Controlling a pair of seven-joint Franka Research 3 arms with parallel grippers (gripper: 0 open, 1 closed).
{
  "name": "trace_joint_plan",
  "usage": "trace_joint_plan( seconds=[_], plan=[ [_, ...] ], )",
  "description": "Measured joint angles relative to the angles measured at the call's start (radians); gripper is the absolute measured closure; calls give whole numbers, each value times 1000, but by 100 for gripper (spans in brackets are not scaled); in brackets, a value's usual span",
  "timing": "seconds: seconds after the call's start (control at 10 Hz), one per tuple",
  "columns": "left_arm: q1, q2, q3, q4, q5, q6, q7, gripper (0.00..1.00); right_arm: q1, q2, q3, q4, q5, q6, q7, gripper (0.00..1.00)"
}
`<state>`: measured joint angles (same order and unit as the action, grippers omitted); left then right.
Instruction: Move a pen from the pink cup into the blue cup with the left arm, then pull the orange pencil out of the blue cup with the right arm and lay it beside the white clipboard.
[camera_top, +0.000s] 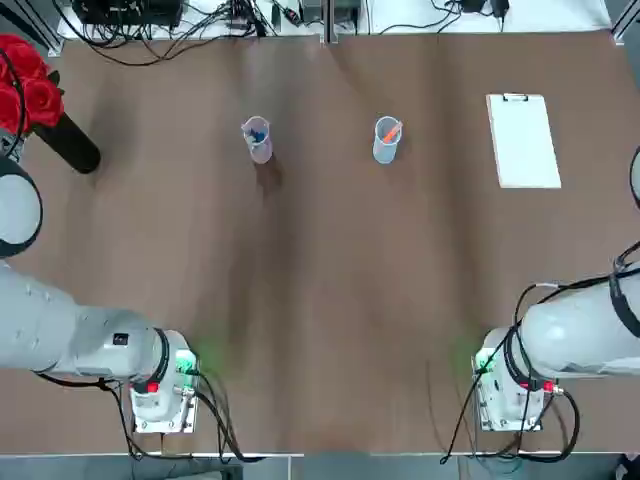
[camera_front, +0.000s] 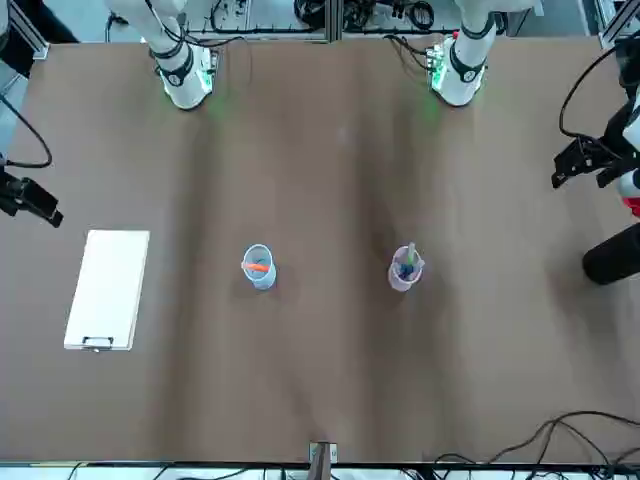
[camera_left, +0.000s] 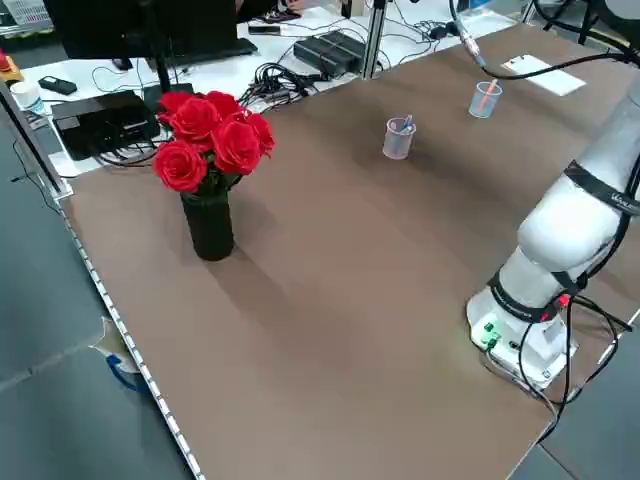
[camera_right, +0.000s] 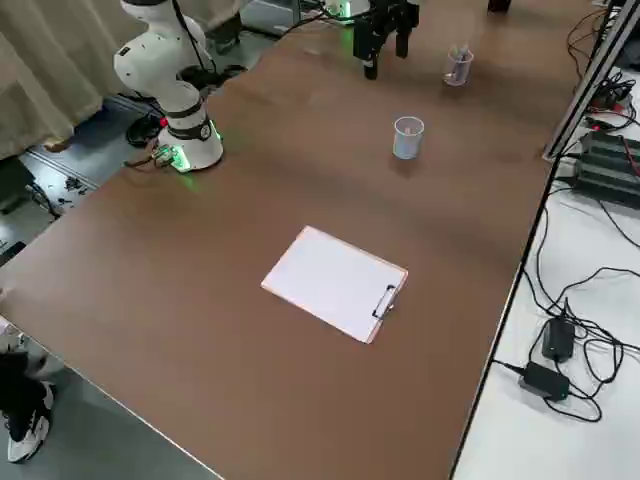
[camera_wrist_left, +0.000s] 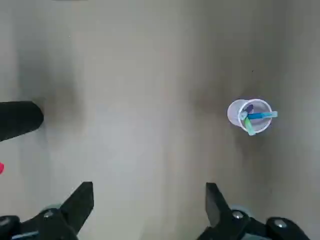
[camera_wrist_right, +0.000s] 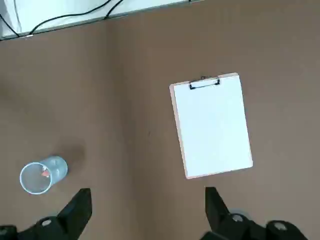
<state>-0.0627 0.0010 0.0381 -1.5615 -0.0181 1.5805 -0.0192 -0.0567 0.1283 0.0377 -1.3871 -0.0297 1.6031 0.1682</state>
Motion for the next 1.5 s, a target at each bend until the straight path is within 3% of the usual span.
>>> trace_joint_plan(
  seconds=[0.6, 1.3, 1.5],
  plan=[
    [-1, 6, -13, 11, 0, 1, -25, 1, 0, 0, 0, 0, 0, 0, -15, 0],
    [-21, 182, -255, 57, 6, 50, -93, 0, 0, 0, 0, 0, 0, -1, -17, 0],
    [-27, 228, -322, 52, 65, 54, -99, 0, 0, 0, 0, 0, 0, -2, -17, 0]
  ],
)
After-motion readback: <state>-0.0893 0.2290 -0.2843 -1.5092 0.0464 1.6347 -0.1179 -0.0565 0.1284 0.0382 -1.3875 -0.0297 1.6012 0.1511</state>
